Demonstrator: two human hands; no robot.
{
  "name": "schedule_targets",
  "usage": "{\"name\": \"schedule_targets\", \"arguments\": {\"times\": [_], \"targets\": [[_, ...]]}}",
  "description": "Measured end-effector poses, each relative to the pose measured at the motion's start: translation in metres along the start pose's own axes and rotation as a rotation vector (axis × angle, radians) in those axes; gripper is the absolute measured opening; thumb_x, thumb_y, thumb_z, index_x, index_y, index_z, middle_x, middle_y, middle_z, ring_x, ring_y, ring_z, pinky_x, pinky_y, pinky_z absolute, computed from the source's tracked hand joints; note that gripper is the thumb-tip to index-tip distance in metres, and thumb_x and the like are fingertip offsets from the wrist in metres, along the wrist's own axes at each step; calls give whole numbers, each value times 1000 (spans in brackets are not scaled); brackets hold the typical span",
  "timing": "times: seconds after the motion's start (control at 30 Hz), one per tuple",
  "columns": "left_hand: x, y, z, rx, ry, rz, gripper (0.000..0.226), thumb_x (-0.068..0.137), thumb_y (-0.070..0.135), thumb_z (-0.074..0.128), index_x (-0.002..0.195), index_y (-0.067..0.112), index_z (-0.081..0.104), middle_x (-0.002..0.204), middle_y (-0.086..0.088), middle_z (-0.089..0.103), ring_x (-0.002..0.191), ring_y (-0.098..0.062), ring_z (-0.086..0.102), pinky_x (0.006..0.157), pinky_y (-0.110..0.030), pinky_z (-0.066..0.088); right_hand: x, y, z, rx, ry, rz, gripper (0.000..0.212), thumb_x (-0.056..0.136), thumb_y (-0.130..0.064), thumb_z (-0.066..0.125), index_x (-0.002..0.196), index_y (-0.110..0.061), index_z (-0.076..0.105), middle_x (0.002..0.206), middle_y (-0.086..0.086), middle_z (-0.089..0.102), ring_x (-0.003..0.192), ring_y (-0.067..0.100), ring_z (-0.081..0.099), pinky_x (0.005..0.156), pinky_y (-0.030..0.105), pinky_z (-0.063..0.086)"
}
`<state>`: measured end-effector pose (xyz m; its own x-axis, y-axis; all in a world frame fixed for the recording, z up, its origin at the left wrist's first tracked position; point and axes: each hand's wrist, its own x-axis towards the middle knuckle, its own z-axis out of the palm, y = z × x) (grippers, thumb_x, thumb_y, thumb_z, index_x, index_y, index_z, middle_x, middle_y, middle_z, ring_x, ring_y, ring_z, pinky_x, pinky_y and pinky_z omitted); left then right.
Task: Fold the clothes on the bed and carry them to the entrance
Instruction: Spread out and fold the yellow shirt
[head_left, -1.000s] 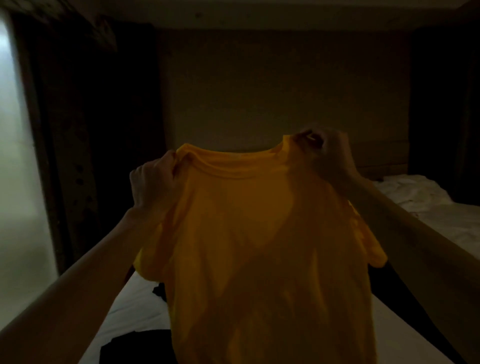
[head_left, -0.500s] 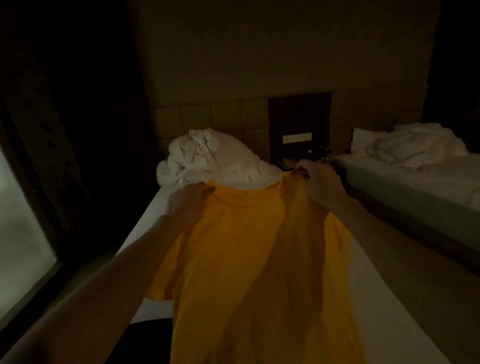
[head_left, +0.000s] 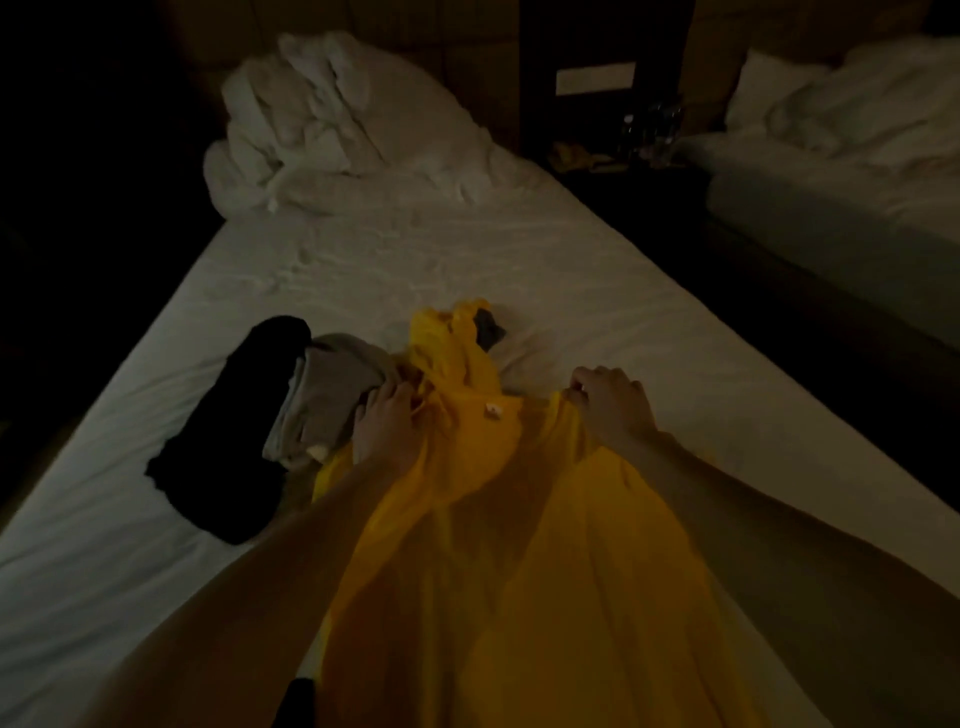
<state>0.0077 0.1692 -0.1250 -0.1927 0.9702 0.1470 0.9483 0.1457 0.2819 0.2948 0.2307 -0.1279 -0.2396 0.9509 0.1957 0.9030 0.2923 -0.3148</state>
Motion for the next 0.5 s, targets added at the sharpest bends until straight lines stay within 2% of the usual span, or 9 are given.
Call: {"name": "schedule_targets", "arguments": {"times": [0.07, 0.13, 0.23, 0.3, 0.37, 0.4, 0.43, 0.5], "targets": [[-4, -6, 8, -79, 76, -55, 43, 98, 41, 48, 130, 12, 49, 139, -11, 46, 130, -32, 39, 105, -49, 32, -5, 7, 19, -2, -69, 21, 23, 104, -32, 40, 111, -18, 57, 112, 8, 58, 107, 30, 51, 87, 42, 39], [-14, -12, 1, -142, 214, -84, 43, 98, 41, 42, 125, 9, 52, 133, -13, 48, 126, -34, 40, 102, -50, 33, -11, 13, 26, -12, -130, 55, 30, 104, -31, 38, 126, -23, 56, 133, 5, 52, 121, 29, 46, 98, 44, 37], [-43, -30, -15, -207, 457, -123, 24, 97, 26, 43, 103, 5, 54, 118, -17, 52, 113, -35, 47, 88, -49, 40, -26, 21, 20, 36, -165, 135, 42, 104, -35, 35, 145, -28, 42, 155, 0, 35, 139, 27, 32, 113, 46, 27], [-65, -41, -22, -254, 480, -280, 18, 98, 22, 45, 101, 6, 54, 102, -15, 56, 96, -34, 56, 74, -44, 45, -40, 27, 8, 25, -217, 221, 48, 104, -35, 33, 151, -27, 31, 159, 0, 26, 144, 26, 25, 116, 52, 19], [-87, -55, -23, -235, 365, -514, 21, 98, 27, 45, 104, 10, 56, 92, -10, 58, 81, -29, 57, 66, -40, 44, -57, 35, -4, 13, -277, 355, 53, 102, -34, 33, 153, -24, 24, 160, 1, 23, 145, 29, 22, 116, 56, 16], [-97, -64, -21, -227, 257, -598, 22, 97, 29, 47, 104, 10, 55, 94, -10, 59, 82, -28, 57, 68, -41, 46, -65, 38, -9, 30, -295, 432, 54, 101, -33, 35, 152, -20, 25, 158, 4, 25, 143, 32, 23, 114, 56, 18], [-105, -72, -18, -195, 127, -635, 23, 96, 29, 50, 105, 8, 56, 100, -12, 61, 88, -29, 58, 73, -43, 48, -74, 40, -13, 52, -307, 499, 54, 99, -32, 39, 149, -16, 29, 155, 9, 29, 141, 35, 26, 113, 56, 22], [-117, -84, -8, -148, -90, -589, 26, 95, 26, 51, 113, 9, 59, 113, -16, 62, 106, -34, 55, 91, -45, 47, -89, 46, -16, 59, -313, 571, 49, 96, -28, 48, 139, -7, 38, 145, 17, 37, 134, 38, 33, 109, 53, 32]]}}
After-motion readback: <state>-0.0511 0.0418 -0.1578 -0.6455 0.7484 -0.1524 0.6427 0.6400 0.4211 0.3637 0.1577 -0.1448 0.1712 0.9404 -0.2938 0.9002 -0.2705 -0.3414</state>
